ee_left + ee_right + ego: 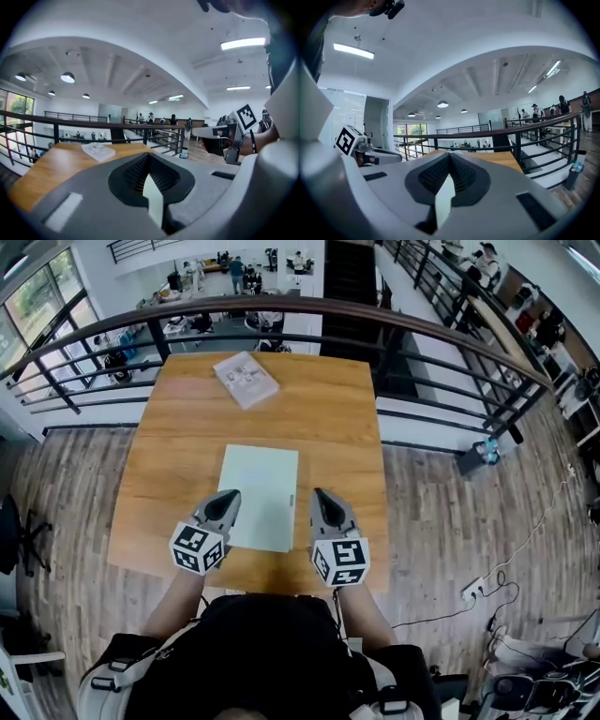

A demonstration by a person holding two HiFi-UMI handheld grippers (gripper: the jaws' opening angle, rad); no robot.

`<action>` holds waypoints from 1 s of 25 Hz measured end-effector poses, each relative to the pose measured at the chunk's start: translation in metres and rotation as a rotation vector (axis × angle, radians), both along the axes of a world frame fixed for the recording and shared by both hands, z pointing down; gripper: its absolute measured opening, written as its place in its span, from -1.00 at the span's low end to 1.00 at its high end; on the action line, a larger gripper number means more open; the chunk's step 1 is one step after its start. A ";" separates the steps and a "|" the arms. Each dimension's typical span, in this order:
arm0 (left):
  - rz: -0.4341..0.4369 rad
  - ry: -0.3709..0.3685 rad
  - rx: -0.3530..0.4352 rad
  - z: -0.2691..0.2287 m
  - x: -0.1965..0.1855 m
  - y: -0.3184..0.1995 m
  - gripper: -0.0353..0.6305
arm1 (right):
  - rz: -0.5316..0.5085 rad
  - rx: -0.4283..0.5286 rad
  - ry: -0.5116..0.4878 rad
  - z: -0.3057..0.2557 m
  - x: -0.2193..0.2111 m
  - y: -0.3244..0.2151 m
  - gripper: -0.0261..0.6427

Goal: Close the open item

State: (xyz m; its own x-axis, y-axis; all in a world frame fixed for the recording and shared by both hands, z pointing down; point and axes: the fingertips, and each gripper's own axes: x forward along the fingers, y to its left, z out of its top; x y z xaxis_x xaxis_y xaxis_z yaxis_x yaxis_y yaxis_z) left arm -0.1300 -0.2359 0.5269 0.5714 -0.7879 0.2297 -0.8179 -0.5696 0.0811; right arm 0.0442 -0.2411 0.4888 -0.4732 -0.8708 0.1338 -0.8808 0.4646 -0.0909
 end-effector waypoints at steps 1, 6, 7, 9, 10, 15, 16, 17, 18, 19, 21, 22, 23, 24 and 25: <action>-0.031 0.008 0.041 -0.016 -0.009 -0.001 -0.89 | 0.018 0.027 -0.001 -0.011 0.003 -0.002 -0.91; -0.153 0.039 0.155 -0.061 -0.043 0.007 -0.89 | 0.088 0.087 -0.026 -0.034 0.012 -0.003 -0.91; -0.168 0.041 0.161 -0.064 -0.048 0.008 -0.89 | 0.088 0.090 -0.022 -0.033 0.011 -0.003 -0.91; -0.190 0.022 0.166 -0.063 -0.056 0.009 -0.89 | 0.079 0.096 0.002 -0.032 0.005 -0.003 -0.91; -0.196 0.000 0.169 -0.062 -0.058 0.008 -0.89 | 0.073 0.100 0.013 -0.032 0.002 -0.002 -0.91; -0.196 -0.045 0.159 -0.057 -0.066 0.006 -0.89 | 0.060 0.106 0.016 -0.036 -0.007 -0.003 -0.91; -0.201 -0.041 0.159 -0.058 -0.068 0.006 -0.89 | 0.061 0.102 0.010 -0.036 -0.007 -0.004 -0.91; -0.205 -0.038 0.160 -0.059 -0.069 0.006 -0.89 | 0.064 0.098 0.004 -0.036 -0.007 -0.005 -0.91; -0.209 -0.036 0.162 -0.060 -0.071 0.007 -0.89 | 0.068 0.095 -0.002 -0.036 -0.006 -0.006 -0.91; -0.211 -0.034 0.163 -0.061 -0.072 0.007 -0.89 | 0.072 0.095 -0.007 -0.037 -0.005 -0.007 -0.91; -0.216 -0.028 0.164 -0.062 -0.074 0.007 -0.89 | 0.081 0.101 -0.017 -0.041 -0.003 -0.008 -0.91; -0.218 -0.026 0.165 -0.062 -0.075 0.008 -0.89 | 0.085 0.106 -0.018 -0.042 -0.002 -0.008 -0.91; -0.221 -0.024 0.165 -0.062 -0.077 0.008 -0.89 | 0.087 0.110 -0.018 -0.043 -0.002 -0.008 -0.91; -0.224 -0.025 0.167 -0.063 -0.078 0.009 -0.89 | 0.088 0.110 -0.016 -0.043 -0.003 -0.008 -0.91; -0.226 -0.025 0.169 -0.063 -0.079 0.010 -0.89 | 0.090 0.109 -0.014 -0.043 -0.002 -0.008 -0.91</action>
State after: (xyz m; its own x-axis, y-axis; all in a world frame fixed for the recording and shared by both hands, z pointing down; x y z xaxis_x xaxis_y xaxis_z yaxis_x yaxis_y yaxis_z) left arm -0.2094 -0.2263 0.4637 0.3724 -0.9231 0.0962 -0.9264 -0.3760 -0.0213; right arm 0.0417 -0.2493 0.4463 -0.3937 -0.9188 0.0294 -0.9183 0.3917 -0.0570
